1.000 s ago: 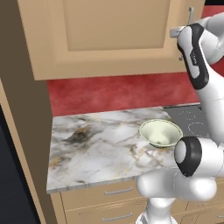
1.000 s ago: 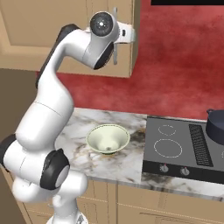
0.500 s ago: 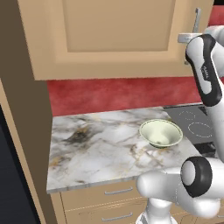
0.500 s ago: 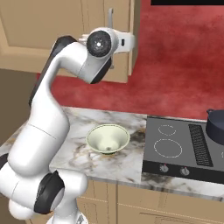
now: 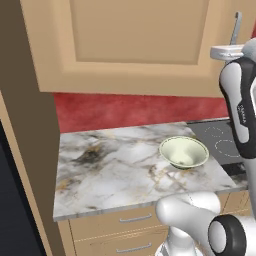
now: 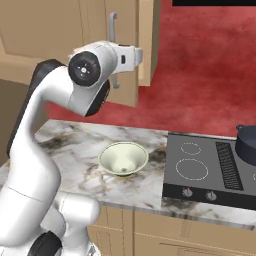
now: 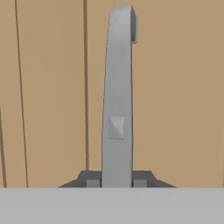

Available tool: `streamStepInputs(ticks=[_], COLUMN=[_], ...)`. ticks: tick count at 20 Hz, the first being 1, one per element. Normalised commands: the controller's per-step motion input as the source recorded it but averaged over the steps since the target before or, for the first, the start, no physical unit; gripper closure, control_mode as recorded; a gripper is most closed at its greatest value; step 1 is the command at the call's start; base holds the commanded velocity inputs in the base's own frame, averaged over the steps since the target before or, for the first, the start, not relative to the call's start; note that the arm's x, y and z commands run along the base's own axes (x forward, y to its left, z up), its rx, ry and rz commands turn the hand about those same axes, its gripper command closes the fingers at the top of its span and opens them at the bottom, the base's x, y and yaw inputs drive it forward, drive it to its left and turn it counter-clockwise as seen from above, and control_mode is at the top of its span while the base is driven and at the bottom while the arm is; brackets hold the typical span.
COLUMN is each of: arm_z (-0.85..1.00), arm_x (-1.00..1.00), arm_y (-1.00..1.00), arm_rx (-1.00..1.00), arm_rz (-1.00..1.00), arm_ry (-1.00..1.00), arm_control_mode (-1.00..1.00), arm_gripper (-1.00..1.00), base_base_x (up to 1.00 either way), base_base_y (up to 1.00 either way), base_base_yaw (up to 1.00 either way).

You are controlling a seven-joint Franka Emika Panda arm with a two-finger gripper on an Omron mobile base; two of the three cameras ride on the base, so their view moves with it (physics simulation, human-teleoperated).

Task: Open the cabinet and move the ladle to the pot. Then close the cabinet.

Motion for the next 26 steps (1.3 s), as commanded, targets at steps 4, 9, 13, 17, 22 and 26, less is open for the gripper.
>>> streamStepInputs(ticks=[4, 9, 13, 17, 22, 26], arm_z=[0.34, 0.24, 0.07, 0.04, 0.01, 0.0], arm_x=[-1.0, -1.0, -1.0, -1.0, -0.93, -0.83], arm_y=[0.22, 0.13, 0.12, 0.1, 0.11, 0.21], arm_rx=[-0.08, -0.07, -0.06, -0.04, -0.03, -0.04], arm_rz=[-0.06, -0.06, -0.06, -0.07, -0.08, -0.08], arm_ry=[0.0, 0.0, 0.0, 0.0, 0.01, 0.0], arm_control_mode=[-1.0, -1.0, -1.0, -1.0, -1.0, -1.0], arm_gripper=[1.0, 1.0, 1.0, 1.0, 1.0, 1.0], base_base_x=[0.0, 0.0, 0.0, 0.0, 0.0, 0.0], base_base_y=[0.0, 0.0, 0.0, 0.0, 0.0, 0.0], base_base_yaw=[0.0, 0.0, 0.0, 0.0, 0.0, 0.0])
